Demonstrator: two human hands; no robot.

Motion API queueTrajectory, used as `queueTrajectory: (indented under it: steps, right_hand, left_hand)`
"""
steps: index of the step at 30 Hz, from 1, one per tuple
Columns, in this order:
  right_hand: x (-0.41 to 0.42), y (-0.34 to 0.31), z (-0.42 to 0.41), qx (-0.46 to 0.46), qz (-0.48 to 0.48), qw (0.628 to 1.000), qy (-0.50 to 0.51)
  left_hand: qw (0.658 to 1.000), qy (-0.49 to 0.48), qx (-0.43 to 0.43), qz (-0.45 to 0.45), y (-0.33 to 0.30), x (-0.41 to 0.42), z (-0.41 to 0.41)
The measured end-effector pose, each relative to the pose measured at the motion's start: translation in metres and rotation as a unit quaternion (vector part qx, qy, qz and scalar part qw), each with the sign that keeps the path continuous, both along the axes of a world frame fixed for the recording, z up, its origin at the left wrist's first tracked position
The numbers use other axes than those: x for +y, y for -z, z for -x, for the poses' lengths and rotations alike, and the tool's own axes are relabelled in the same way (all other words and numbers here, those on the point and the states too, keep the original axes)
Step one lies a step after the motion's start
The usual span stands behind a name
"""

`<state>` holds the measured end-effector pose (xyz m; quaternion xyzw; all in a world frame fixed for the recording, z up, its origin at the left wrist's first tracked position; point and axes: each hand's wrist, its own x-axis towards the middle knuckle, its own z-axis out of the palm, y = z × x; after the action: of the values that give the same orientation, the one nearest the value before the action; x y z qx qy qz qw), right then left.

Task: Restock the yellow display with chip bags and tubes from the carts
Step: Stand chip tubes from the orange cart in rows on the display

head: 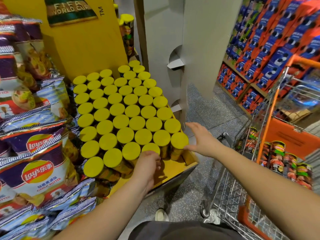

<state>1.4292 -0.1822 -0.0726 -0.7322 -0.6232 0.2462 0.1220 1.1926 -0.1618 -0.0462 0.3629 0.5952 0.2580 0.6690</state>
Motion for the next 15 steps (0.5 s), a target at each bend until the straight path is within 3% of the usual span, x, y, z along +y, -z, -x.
queueTrajectory:
  steps: [6, 11, 15]
  right_hand:
    - [-0.040, -0.042, -0.064, 0.081, -0.076, 0.989, 0.101]
    - [-0.127, -0.032, -0.144, 0.098, -0.106, 0.953, 0.267]
    - [-0.212, 0.005, -0.214, 0.132, -0.016, 0.903, 0.408]
  left_hand:
    - [0.984, 0.143, -0.025, -0.099, -0.066, 0.020, -0.122]
    - [0.944, 0.311, -0.026, -0.105, -0.066, -0.013, -0.262]
    - [0.897, 0.431, -0.001, -0.103, -0.037, -0.069, -0.362]
